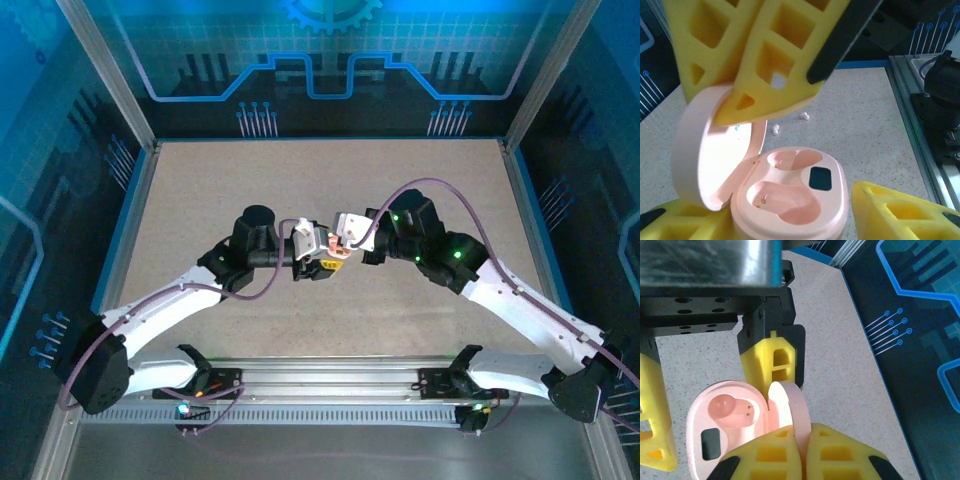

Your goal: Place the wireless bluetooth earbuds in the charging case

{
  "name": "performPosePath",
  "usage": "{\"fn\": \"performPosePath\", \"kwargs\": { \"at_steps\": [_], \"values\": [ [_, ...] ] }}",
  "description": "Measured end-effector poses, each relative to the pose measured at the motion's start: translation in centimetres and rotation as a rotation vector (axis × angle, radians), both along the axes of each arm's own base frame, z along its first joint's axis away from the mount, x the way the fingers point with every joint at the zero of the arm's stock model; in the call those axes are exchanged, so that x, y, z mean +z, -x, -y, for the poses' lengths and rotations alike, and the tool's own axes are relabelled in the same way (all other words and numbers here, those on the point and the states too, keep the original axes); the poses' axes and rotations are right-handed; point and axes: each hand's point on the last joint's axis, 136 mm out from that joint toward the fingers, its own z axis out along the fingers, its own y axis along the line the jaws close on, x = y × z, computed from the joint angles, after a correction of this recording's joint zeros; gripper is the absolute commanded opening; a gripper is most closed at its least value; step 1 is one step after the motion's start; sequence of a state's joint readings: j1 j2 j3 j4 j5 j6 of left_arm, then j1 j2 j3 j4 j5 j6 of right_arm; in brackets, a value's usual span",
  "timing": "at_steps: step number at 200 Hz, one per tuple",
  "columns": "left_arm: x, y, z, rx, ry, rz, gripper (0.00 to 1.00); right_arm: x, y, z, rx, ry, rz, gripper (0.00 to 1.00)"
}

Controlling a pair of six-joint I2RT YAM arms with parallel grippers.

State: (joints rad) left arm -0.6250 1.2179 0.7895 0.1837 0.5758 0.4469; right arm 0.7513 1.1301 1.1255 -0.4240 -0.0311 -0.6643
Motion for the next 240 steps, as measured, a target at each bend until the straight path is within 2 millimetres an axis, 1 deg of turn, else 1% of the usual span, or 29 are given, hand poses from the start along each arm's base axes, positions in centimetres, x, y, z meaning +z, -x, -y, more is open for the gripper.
{"fn": "performPosePath", "kwargs": {
  "at_steps": [46,65,81,94,106,120,134,151,172,194,221,240],
  "values": [
    [0.0,-0.1,0.0,0.007,-0.001,-0.004,0.4,-0.1,0.1,0.0,0.001,0.003,-0.01,0.05],
    [0.0,-0.1,0.0,0.009,0.001,-0.009,0.36,0.0,0.1,0.1,0.0,0.003,-0.01,0.09],
    [0.0,-0.1,0.0,0.009,0.003,-0.009,0.33,-0.1,0.1,0.1,-0.001,0.001,-0.02,0.16],
    [0.1,0.0,0.0,0.007,0.007,-0.015,0.33,-0.1,-0.1,0.2,-0.012,-0.005,-0.034,0.23],
    [0.2,0.0,0.1,0.005,0.013,-0.02,0.33,0.0,-0.6,0.4,-0.03,-0.009,-0.046,0.25],
    [0.4,-0.1,0.1,0.009,0.022,-0.025,0.33,0.1,-1.1,0.5,-0.044,-0.023,-0.073,0.32],
    [0.6,-0.1,0.2,0.012,0.033,-0.032,0.33,0.3,-1.4,0.6,-0.06,-0.046,-0.101,0.34],
    [0.8,-0.2,0.2,0.017,0.046,-0.044,0.33,0.5,-1.7,0.8,-0.078,-0.075,-0.139,0.4],
    [1.2,-0.3,0.3,0.026,0.071,-0.058,0.33,0.8,-2.2,0.9,-0.106,-0.113,-0.193,0.43],
    [1.7,-0.4,0.3,0.038,0.112,-0.07,0.32,1.2,-2.4,1.1,-0.132,-0.157,-0.265,0.5],
    [2.6,-0.9,0.5,0.06,0.174,-0.083,0.32,2.1,-2.8,2.1,-0.189,-0.268,-0.374,0.58],
    [2.9,-1.4,0.5,0.084,0.21,-0.091,0.32,3.4,-2.9,3.4,-0.238,-0.377,-0.457,0.59]
  ]
}}
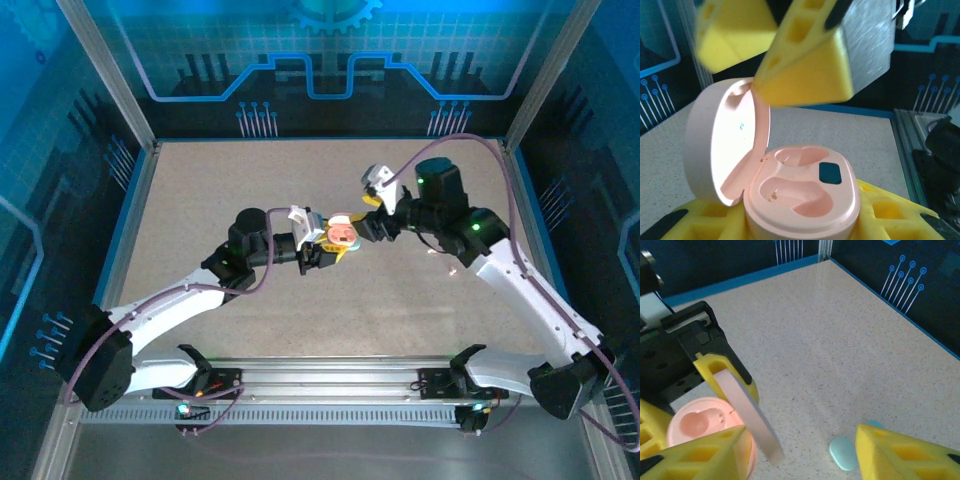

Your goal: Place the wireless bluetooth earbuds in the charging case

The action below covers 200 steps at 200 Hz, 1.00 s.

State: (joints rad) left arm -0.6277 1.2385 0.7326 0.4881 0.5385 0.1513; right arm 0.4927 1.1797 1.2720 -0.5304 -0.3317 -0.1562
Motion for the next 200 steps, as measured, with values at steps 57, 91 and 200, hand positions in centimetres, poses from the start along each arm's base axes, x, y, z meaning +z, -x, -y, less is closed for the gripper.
{"fn": "performPosePath", "kwargs": {
  "at_steps": [57,91,200],
  "values": [
    [0.2,-0.7,-0.1,0.045,0.04,-0.02,0.32,5.1,-1.6,8.1,-0.348,-0.287,-0.099,0.56],
    [0.6,-0.9,-0.2,0.055,0.057,-0.019,0.32,0.3,-4.1,13.8,-0.625,-0.347,-0.32,0.54],
    [0.2,-0.7,-0.4,0.06,0.057,-0.019,0.32,-23.1,-3.7,22.4,-1.125,-0.072,-0.986,0.48]
  ]
}}
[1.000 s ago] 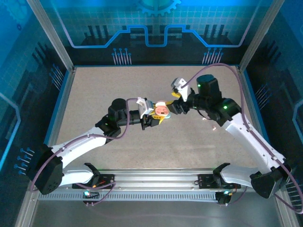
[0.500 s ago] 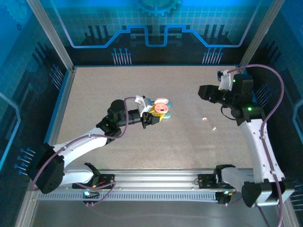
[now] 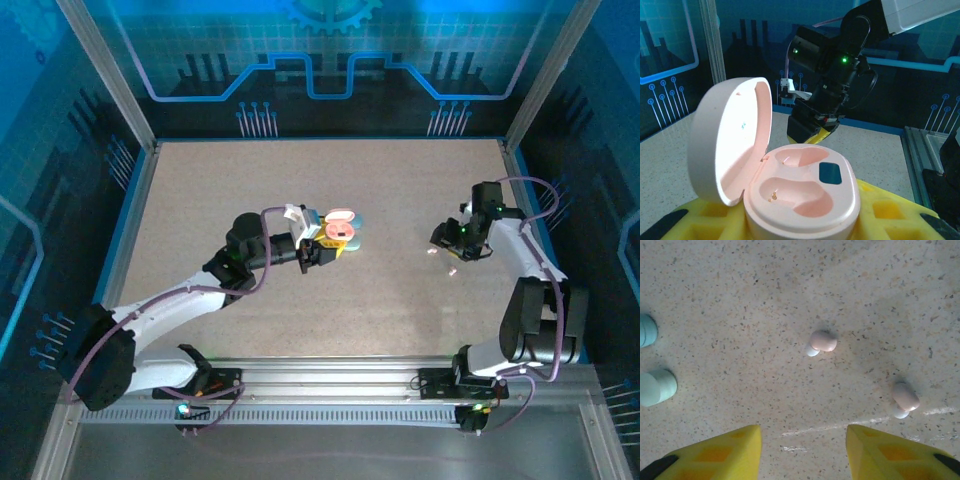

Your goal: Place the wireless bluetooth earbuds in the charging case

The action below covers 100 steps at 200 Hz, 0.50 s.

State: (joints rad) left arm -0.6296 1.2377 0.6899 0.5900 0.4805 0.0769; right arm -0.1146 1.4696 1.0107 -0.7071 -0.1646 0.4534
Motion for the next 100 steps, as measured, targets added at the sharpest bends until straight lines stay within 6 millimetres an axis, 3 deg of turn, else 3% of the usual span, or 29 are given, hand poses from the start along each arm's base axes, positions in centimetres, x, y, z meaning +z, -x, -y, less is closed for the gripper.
{"fn": "performPosePath", "kwargs": {
  "at_steps": [46,100],
  "values": [
    [0.0,-0.1,-0.1,0.006,0.001,0.002,0.32,-3.4,-1.0,0.1,-0.009,-0.015,-0.099,0.49],
    [0.1,0.0,-0.1,0.006,0.001,0.006,0.32,-5.4,-2.1,-0.3,-0.014,-0.05,-0.14,0.5]
  ]
}}
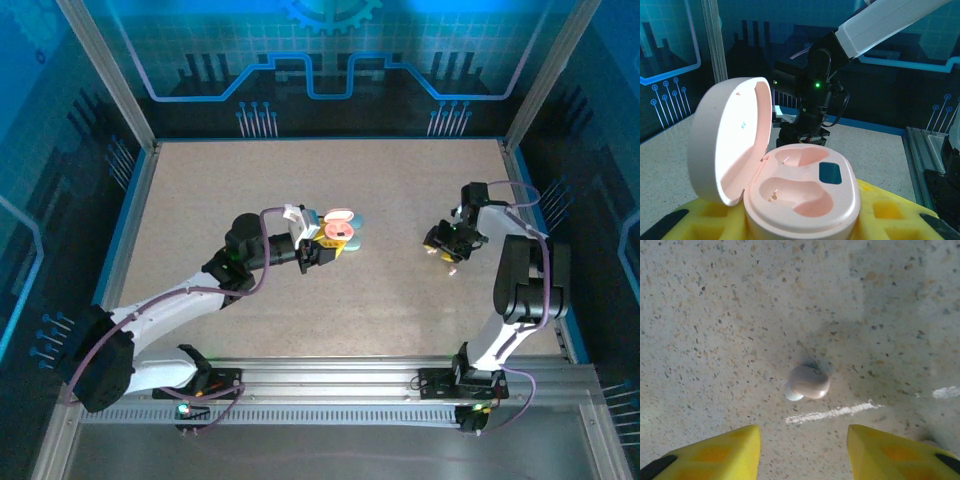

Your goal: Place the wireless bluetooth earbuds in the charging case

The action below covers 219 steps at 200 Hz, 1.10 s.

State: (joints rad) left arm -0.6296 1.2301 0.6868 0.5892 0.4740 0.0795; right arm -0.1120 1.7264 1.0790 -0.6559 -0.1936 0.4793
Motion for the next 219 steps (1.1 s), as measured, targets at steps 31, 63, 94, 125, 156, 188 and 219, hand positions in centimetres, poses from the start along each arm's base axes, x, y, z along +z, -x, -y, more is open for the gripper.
{"fn": "performPosePath", "kwargs": {
  "at_steps": [31,63,94,125,156,188,219],
  "values": [
    [0.0,0.0,0.0,0.0,0.0,0.0,0.32,-0.2,-1.1,0.0,-0.002,-0.001,0.008,0.49],
    [0.0,0.0,0.0,0.0,-0.001,-0.001,0.32,-0.2,-1.6,0.0,-0.01,-0.002,0.011,0.51],
    [-0.1,0.0,0.0,0.0,-0.004,-0.005,0.32,-0.2,-1.6,-0.3,-0.008,-0.002,0.01,0.51],
    [-0.1,0.0,0.0,0.0,-0.004,-0.005,0.32,-0.2,-1.7,-0.3,-0.014,-0.002,0.01,0.51],
    [0.1,0.1,-0.1,0.0,-0.001,-0.001,0.32,-0.5,-1.6,-0.5,-0.014,-0.003,-0.001,0.51],
    [0.3,0.2,-0.1,0.0,0.002,0.004,0.32,-1.1,-1.4,-0.6,-0.014,-0.005,-0.019,0.51],
    [0.3,0.2,-0.1,0.0,0.002,0.004,0.32,-1.6,-1.4,-0.6,-0.013,-0.006,-0.033,0.5]
  ]
}}
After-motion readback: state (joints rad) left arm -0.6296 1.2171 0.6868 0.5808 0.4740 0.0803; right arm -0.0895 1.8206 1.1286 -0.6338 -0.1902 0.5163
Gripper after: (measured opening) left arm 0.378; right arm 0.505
